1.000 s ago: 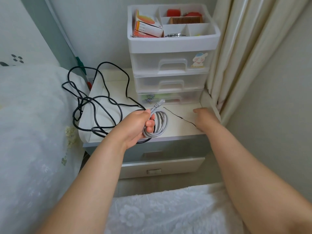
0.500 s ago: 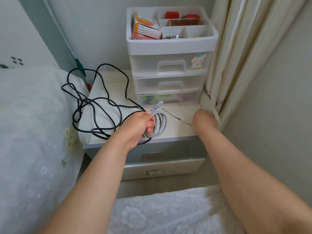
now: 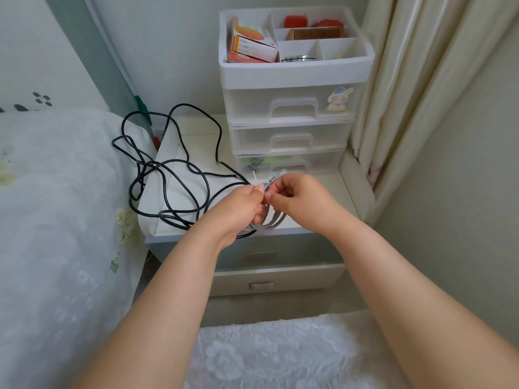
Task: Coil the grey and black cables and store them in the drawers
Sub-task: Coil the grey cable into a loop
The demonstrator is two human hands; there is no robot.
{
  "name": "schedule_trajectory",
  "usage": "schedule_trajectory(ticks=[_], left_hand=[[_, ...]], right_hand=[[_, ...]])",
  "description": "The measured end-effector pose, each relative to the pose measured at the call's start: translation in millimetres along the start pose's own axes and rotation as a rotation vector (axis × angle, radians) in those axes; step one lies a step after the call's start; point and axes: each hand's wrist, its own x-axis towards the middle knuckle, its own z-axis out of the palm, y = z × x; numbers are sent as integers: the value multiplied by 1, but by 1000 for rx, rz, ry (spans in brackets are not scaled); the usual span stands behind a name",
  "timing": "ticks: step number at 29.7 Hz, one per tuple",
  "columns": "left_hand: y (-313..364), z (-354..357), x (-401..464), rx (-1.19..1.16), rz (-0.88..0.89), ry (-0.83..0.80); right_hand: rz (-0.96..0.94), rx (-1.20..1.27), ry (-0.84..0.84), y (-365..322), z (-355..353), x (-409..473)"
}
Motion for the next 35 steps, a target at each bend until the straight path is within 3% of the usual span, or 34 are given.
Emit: schedule_trajectory(ticks=[3,8,11,14,22,30,35], left_hand=[[3,0,-2,45,14,-6],[6,-7,-5,112,60,-109],[4,-9,-8,337,139,-179],[1,-12,-7,444,188,-152],[-2,-5,-9,355,143,-47],[3,-2,-14,241,130,78],[5,4,-17,51,243,280]], right_hand=[[-3,-3,-4,3,-4,-1],[-190,-378,104,8,-19,-3],[-272,-487,-29,13,-20,0],[-207,-374,-121,13,-14,-1],[-210,-154,-36,13,-13,-4],[-307,-270,73,11,-4,-5],[-478,-445,336,13,1,0]])
